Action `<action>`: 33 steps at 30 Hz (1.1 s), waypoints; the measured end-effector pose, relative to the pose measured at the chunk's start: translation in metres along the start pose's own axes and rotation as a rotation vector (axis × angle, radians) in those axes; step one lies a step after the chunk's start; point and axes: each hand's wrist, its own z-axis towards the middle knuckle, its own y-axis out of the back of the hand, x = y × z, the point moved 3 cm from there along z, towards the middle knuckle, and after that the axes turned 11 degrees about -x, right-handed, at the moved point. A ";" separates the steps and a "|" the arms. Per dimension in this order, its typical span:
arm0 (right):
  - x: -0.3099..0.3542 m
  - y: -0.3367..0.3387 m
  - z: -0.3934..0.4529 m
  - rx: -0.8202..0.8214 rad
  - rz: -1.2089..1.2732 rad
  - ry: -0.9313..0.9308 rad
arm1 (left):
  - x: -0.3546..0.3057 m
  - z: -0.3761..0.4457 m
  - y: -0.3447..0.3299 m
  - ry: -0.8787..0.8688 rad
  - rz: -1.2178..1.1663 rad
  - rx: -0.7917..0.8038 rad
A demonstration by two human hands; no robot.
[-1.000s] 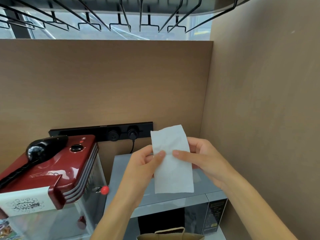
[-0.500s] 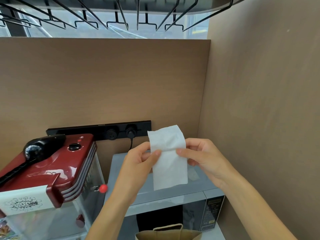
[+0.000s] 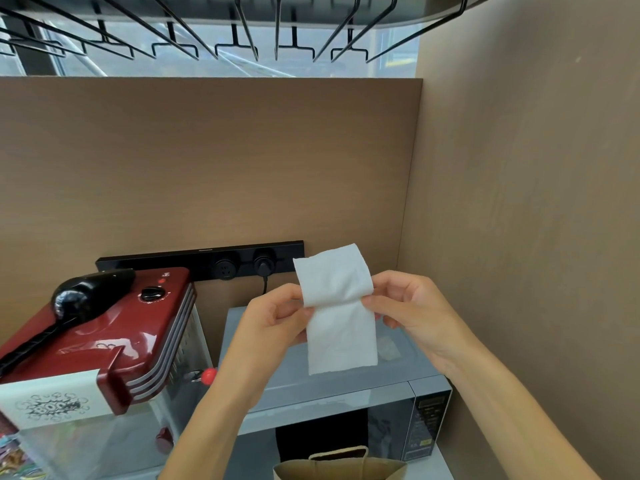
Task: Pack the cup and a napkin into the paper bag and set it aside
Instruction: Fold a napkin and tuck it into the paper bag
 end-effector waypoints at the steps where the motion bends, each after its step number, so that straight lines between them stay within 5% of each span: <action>1: 0.000 0.000 0.000 0.003 0.007 0.006 | -0.002 0.001 0.001 -0.015 0.001 0.002; 20: 0.007 0.000 -0.004 -0.005 0.097 0.140 | -0.007 0.005 0.011 -0.085 -0.073 -0.110; 33: 0.012 -0.004 -0.010 -0.050 0.263 -0.077 | -0.013 0.002 0.006 -0.082 -0.070 -0.086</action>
